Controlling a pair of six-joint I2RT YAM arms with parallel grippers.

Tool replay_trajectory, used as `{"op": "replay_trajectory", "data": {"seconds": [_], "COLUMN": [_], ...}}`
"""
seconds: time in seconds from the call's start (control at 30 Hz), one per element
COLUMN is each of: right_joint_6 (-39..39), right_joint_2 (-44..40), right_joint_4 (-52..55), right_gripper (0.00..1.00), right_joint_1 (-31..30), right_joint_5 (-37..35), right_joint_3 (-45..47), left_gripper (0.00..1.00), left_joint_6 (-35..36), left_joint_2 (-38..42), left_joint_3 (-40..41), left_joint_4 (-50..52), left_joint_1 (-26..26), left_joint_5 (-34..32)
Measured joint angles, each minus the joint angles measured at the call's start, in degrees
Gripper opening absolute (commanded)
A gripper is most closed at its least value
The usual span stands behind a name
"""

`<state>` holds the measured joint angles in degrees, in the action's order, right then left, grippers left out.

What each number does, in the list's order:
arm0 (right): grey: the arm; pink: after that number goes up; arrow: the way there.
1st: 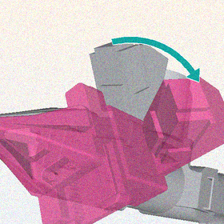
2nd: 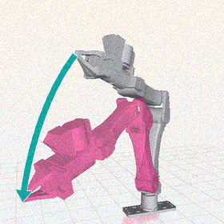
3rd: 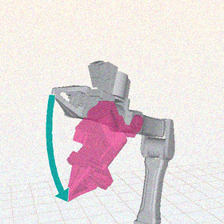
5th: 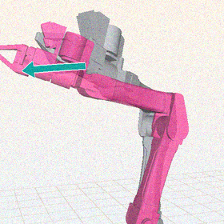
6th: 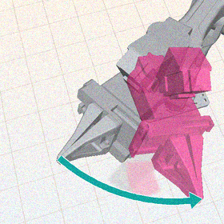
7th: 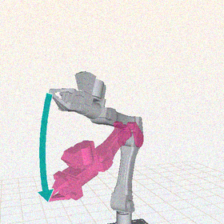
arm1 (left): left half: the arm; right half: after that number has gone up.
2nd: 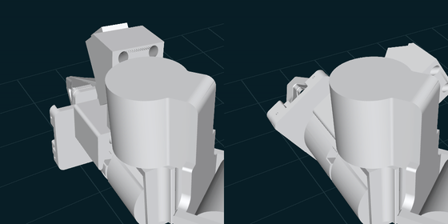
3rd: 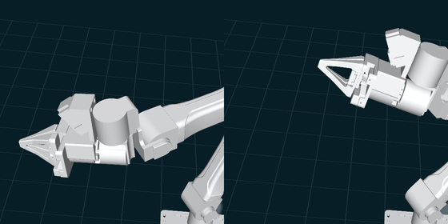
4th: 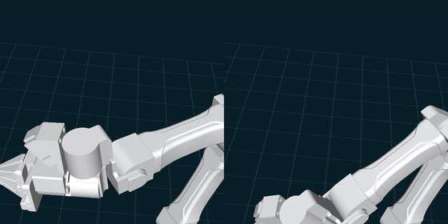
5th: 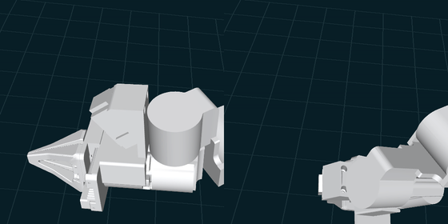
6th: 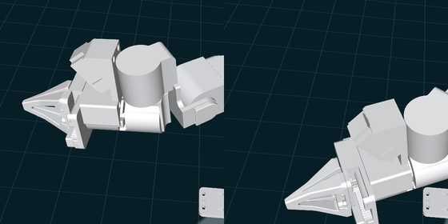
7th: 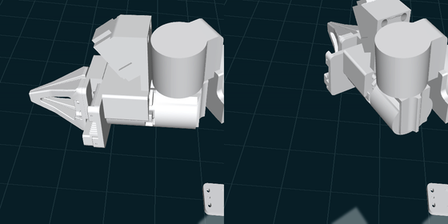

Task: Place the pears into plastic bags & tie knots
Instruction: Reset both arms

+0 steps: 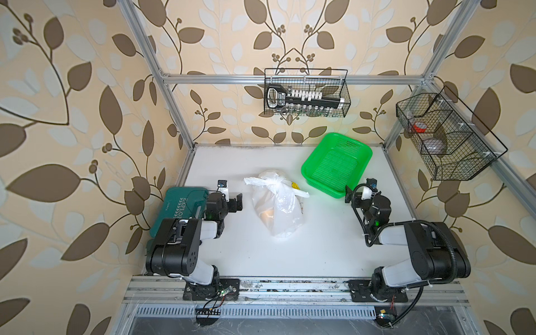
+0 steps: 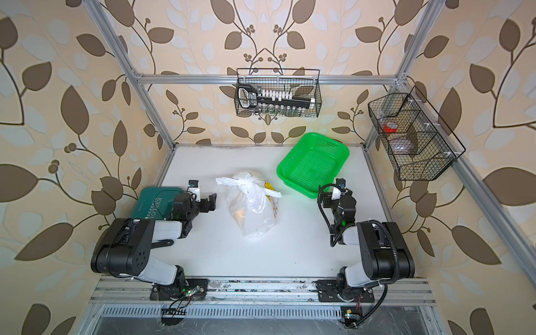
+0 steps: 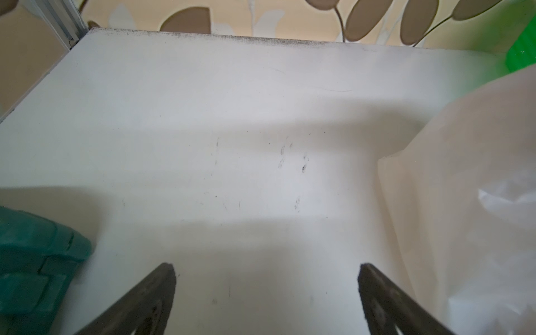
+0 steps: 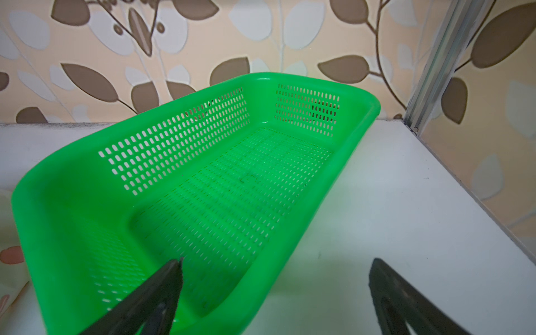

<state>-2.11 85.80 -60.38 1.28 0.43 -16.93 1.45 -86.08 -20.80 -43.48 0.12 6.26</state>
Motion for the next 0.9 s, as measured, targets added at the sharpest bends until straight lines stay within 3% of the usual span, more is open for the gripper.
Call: {"op": "replay_trajectory", "data": {"seconds": [0.9], "right_joint_6": [0.0], "right_joint_2": [0.0], "right_joint_4": [0.0], "right_gripper": [1.00], "right_joint_1": [0.0], "right_joint_5": [0.0], "right_joint_3": [0.0], "left_gripper": [0.99], "left_joint_6": [0.2], "left_joint_2": [-0.1], "left_joint_3": [-0.5], "left_joint_4": [2.5], "left_joint_1": [0.4], "left_joint_5": [2.7]}}
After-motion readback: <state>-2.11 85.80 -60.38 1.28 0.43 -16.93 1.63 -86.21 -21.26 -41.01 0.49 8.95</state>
